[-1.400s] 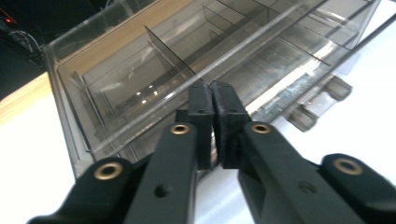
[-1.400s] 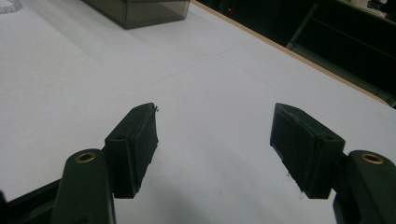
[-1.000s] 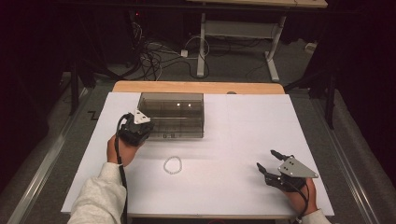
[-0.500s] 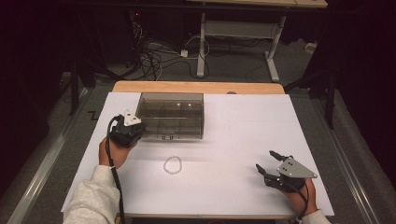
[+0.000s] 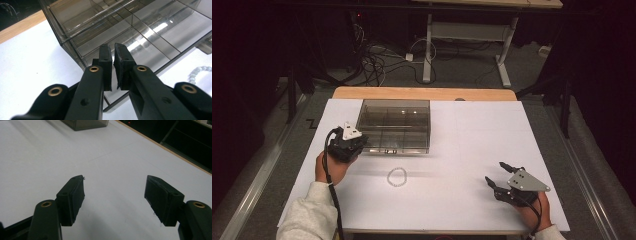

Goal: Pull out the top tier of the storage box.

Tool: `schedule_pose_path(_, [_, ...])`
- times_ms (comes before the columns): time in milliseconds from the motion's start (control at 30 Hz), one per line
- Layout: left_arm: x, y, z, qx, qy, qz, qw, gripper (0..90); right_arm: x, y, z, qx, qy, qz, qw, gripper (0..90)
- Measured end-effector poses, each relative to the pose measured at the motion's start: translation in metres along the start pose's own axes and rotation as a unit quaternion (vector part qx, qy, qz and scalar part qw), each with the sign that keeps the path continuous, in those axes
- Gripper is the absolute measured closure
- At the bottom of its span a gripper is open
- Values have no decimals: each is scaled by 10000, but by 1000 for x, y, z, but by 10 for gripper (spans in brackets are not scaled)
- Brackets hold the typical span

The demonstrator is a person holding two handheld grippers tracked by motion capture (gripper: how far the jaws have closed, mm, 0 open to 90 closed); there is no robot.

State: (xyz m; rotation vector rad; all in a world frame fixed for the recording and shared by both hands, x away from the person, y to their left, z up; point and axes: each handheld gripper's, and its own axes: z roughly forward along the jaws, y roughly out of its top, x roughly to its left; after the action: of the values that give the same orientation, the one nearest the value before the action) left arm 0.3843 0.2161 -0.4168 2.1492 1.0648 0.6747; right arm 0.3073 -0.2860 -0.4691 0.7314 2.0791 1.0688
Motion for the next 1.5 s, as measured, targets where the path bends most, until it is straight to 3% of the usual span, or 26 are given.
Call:
schedule_pose_path(1033, [-2, -8, -5, -142, -28, -41, 9999, 820, -2, 0, -2, -26, -97, 27, 9999, 324])
schedule_pose_path(1300, [-8, -4, -20, -443, 39, 35, 9990, 809, -2, 0, -1, -5, -90, 36, 10000, 324])
schedule_pose_path(1500, [-24, -4, -32, -708, -111, 189, 9972, 808, -2, 0, -2, -20, -97, 37, 9999, 324])
